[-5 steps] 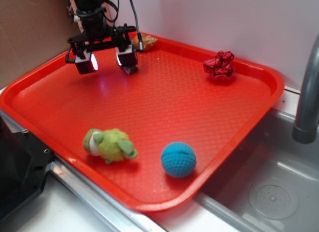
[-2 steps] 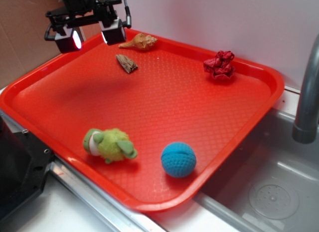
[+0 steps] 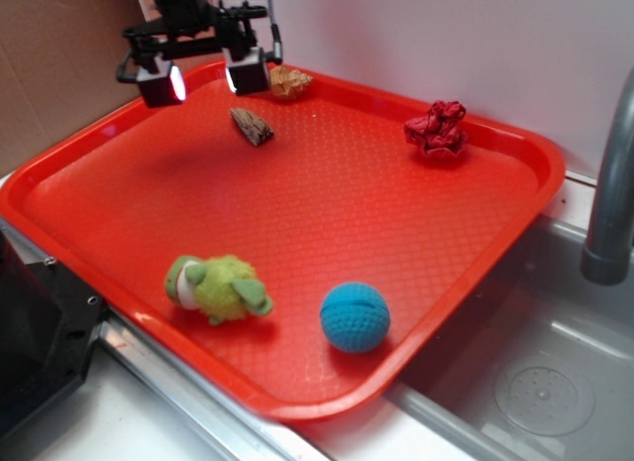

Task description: Grab the wood chip.

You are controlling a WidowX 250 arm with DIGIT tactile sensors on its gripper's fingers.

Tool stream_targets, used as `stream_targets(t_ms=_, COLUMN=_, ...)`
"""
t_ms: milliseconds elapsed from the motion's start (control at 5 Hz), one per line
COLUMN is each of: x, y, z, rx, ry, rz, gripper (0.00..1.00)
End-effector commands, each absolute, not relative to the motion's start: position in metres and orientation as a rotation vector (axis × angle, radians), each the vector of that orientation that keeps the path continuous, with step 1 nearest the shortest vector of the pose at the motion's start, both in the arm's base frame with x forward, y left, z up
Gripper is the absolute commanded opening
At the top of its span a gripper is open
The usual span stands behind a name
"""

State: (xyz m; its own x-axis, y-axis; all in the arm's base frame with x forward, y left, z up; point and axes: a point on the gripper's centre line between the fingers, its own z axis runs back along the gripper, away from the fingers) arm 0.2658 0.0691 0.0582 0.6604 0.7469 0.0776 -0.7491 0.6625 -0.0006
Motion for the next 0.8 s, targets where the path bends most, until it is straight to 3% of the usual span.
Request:
stream_targets(t_ms=0, x=0.284, y=0.084, z=0.036, rx=0.013, ry=-0.1, rz=0.897, gripper=1.0)
stream_targets(t_ms=400, x=0.28, y=0.086, z=0.012, rx=-0.006, ry=-0.049, rz=0.864, gripper=1.0)
stream_targets(t_ms=600, x=0.273, y=0.084, z=0.013, rx=-0.011, ry=-0.07, rz=0.907, gripper=0.0)
